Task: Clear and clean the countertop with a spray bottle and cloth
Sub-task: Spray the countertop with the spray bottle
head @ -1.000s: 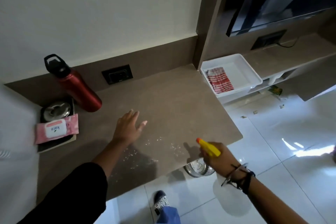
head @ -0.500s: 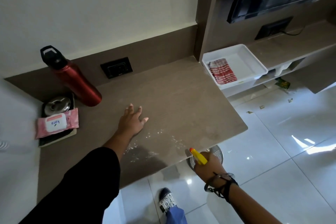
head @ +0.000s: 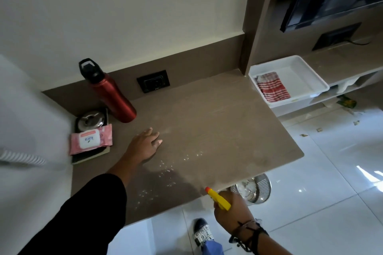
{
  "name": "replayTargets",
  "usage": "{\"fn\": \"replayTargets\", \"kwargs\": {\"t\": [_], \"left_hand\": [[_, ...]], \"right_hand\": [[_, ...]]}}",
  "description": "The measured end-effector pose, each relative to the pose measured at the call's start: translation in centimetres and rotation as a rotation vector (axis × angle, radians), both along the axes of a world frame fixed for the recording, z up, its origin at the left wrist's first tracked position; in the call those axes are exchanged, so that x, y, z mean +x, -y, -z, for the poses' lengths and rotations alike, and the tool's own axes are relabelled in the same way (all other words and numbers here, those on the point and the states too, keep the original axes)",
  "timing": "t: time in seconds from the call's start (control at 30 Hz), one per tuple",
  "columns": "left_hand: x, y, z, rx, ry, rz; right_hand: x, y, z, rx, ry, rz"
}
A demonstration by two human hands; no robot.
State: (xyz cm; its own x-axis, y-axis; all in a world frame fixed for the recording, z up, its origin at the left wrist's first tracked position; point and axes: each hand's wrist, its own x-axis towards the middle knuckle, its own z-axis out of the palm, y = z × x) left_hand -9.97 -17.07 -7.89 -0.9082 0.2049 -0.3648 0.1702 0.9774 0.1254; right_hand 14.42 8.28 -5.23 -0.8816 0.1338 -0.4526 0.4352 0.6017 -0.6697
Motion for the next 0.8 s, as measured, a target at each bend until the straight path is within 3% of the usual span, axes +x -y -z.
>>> {"fn": "replayTargets", "kwargs": {"t": [0.2, 0.3, 0.5, 0.8], "left_hand": [[1.8, 3.9, -0.7, 0.038, 0.035, -0.073], [2.8, 5.3, -0.8, 0.093, 0.065, -0.144], [4.8, 8.1, -1.7, 0.206, 0.143, -0.25], [7.7, 11.5, -1.7, 0.166, 0.151, -0.325]], "right_hand": [[-1.7, 3.1, 0.1, -0.079, -0.002, -0.025], [-2.3, 4.5, 0.1, -0.022, 0.009, -0.07], [-3.0, 8.2, -0.5, 0.025, 0.032, -0.353], [-2.3, 13.1, -0.9, -0.025, 0.111, -0.436]]}}
